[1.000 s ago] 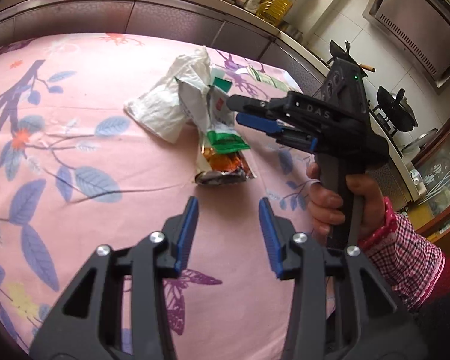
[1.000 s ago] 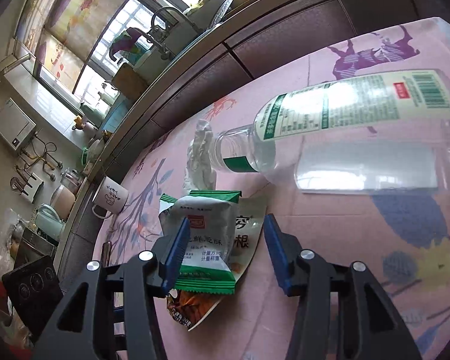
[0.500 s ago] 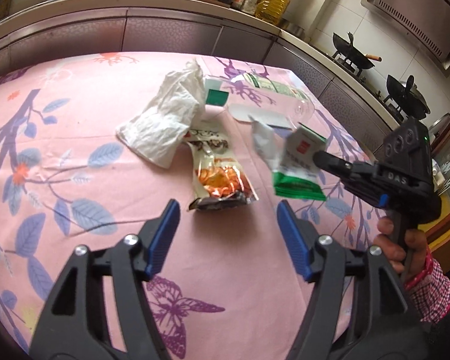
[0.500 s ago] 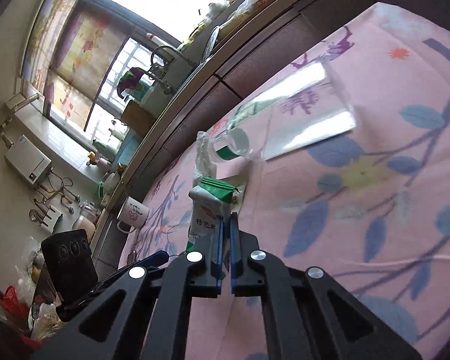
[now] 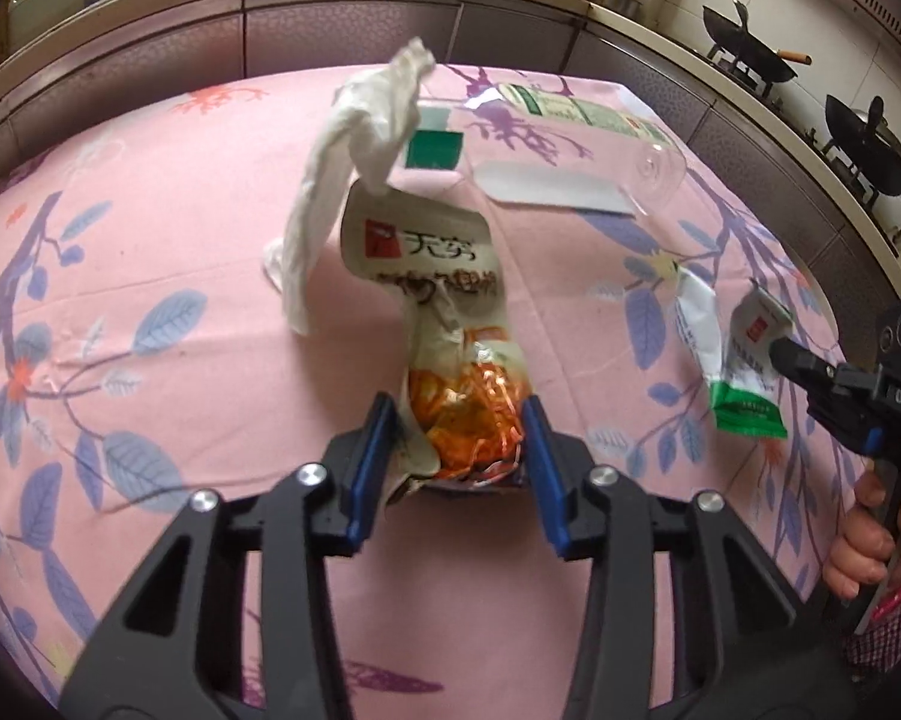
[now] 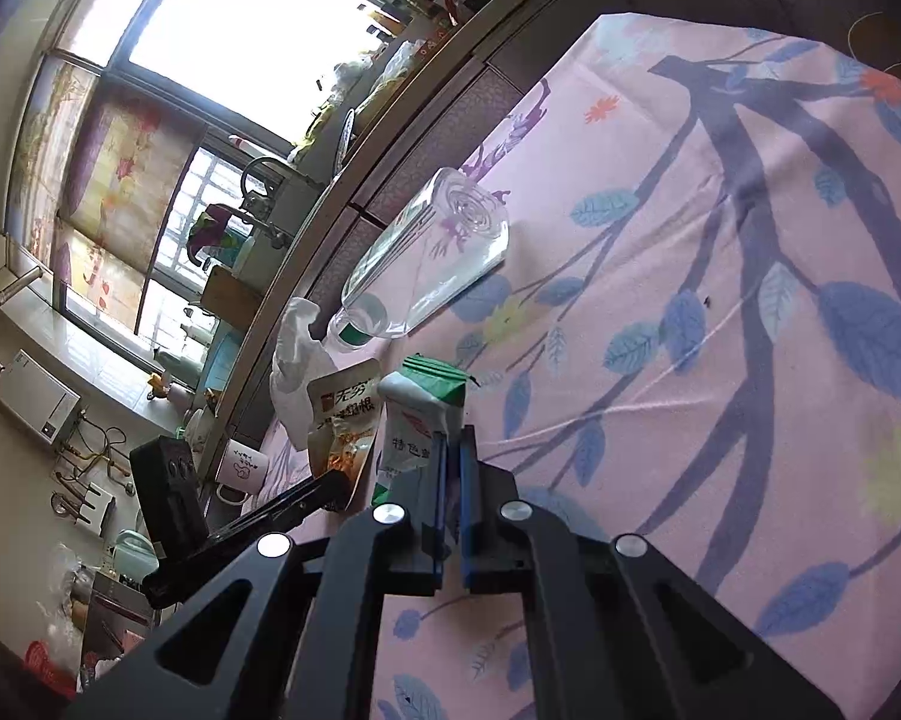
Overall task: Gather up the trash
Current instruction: 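Grasp the green-white snack bag with the right gripper while the left grasps the orange snack bag, then carry both snack bags to the beige bin and open both grippers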
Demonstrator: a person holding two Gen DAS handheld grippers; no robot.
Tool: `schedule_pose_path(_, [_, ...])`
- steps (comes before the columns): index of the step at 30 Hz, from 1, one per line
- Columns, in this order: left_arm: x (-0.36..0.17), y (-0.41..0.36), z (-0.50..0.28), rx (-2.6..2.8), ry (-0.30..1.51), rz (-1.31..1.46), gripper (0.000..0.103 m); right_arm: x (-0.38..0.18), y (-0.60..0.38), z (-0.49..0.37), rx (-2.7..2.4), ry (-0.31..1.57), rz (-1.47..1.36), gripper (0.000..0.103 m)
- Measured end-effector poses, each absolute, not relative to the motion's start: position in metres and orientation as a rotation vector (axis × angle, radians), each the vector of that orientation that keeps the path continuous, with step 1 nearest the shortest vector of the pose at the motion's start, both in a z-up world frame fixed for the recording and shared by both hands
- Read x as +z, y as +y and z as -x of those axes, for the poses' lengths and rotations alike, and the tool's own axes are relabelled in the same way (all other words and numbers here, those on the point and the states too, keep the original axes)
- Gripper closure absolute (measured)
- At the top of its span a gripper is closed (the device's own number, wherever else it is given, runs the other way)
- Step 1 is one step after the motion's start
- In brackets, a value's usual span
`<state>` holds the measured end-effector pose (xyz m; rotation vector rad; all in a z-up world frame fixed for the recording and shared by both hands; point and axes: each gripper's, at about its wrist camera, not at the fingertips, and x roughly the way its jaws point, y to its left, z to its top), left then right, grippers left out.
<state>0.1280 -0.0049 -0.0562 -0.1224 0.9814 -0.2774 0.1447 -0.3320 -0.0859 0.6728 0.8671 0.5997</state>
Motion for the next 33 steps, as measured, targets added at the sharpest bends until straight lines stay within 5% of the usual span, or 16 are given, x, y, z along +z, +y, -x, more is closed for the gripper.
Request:
schedule_pose_path(13, [-0.052, -0.020, -0.069, -0.649, 1.058, 0.376, 0.062, -0.079, -0.353, -0.126, 0.584, 0.838, -0.732, 0.102])
schedule_pose_path(33, [-0.049, -0.134, -0.112, -0.726, 1.065, 0.112, 0.061, -0.090, -0.451, -0.107, 0.399, 0.718, -0.866, 0.102])
